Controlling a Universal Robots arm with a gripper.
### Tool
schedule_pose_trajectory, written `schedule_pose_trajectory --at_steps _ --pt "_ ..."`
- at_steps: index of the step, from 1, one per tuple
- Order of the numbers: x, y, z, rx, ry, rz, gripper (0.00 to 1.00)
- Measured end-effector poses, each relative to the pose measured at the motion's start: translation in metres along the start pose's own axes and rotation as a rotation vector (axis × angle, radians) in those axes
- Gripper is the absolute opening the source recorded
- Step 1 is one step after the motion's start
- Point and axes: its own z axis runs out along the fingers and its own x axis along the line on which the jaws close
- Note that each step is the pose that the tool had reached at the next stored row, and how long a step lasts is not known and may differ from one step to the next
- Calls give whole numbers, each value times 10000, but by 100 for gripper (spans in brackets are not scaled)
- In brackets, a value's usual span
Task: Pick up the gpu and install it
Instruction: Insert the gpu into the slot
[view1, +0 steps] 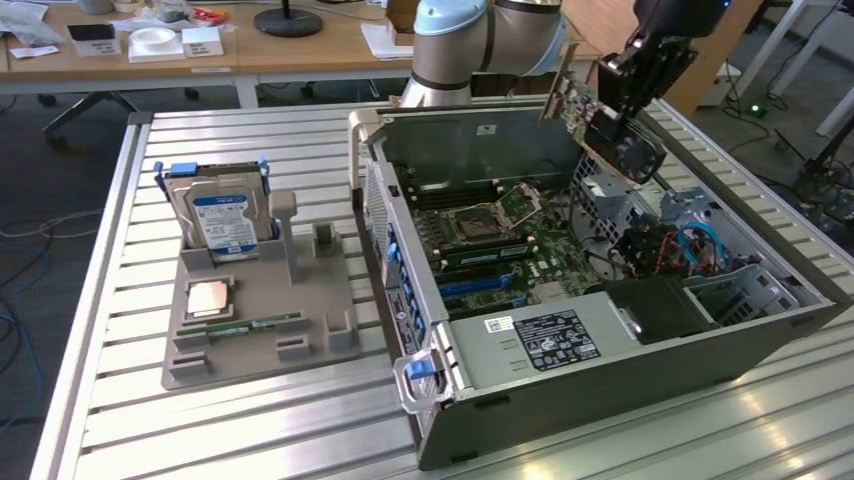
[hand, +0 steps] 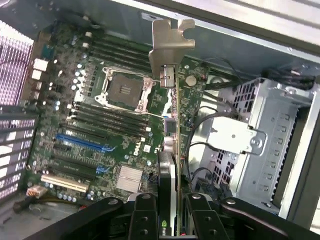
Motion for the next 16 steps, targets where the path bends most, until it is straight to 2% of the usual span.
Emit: schedule_pose_trajectory --at_steps 1,2,16 --pt "0 0 0 -6 31 -680 27" --pt "0 0 0 -11 46 -1038 27" --pt "0 0 1 -36 157 -3579 27"
